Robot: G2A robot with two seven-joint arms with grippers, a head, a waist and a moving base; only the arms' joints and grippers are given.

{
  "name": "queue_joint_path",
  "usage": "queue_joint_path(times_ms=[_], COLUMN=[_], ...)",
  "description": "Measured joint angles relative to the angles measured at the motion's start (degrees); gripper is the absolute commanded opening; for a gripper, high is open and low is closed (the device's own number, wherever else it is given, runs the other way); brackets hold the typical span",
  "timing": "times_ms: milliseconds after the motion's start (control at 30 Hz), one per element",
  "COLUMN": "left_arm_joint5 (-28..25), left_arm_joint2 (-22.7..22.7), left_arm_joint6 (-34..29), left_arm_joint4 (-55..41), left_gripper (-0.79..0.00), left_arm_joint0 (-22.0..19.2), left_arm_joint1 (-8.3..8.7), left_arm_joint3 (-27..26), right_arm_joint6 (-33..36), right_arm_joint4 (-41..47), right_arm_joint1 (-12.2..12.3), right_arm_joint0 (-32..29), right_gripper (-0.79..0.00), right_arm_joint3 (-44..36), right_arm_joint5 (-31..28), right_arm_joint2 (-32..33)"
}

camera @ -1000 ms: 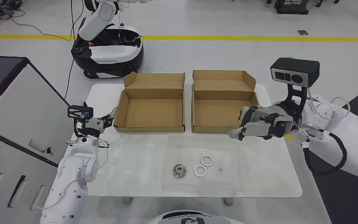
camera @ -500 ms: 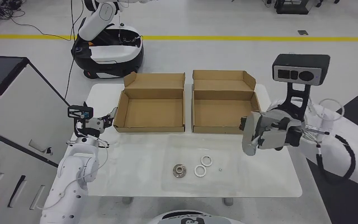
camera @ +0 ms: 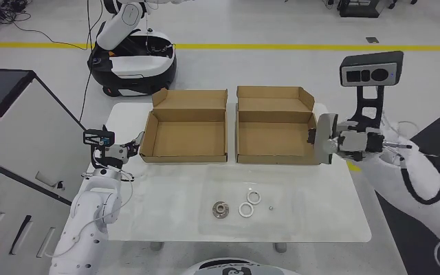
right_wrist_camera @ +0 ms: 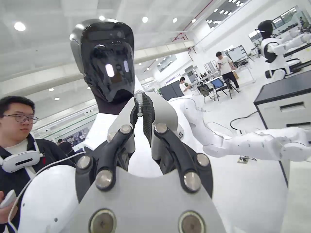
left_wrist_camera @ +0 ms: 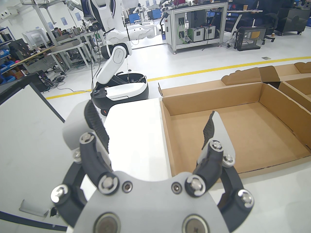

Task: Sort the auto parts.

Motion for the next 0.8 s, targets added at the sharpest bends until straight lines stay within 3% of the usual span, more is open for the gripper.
queue_joint_path(times_ms=[167, 333, 567, 800], left_arm_joint5=[0.00, 0.00, 0.00, 0.00], left_arm_joint2=[0.00, 0.00, 0.00, 0.00], left_arm_joint6=[0.00, 0.00, 0.00, 0.00], left_arm_joint4=[0.00, 0.00, 0.00, 0.00], left_gripper=[0.000, 0.000, 0.000, 0.000], left_arm_joint0=[0.00, 0.00, 0.00, 0.00], left_arm_joint1=[0.00, 0.00, 0.00, 0.00], left_arm_joint3=[0.00, 0.00, 0.00, 0.00], right_arm_joint6=[5.08, 9.84, 13.78, 15.57], right_arm_joint4=[6.05, 4.86, -2.00, -10.45], right_arm_joint1=[-3.48, -6.70, -10.68, -13.04], right_arm_joint0=[-5.05, -8.88, -11.79, -12.51], right_gripper=[-0.785, -0.785, -0.785, -0.785], right_arm_joint3=[0.83, 2.45, 4.04, 5.17], right_arm_joint5=[5.08, 9.85, 13.80, 15.59], right_arm_joint2=[7.48, 13.24, 16.95, 17.90])
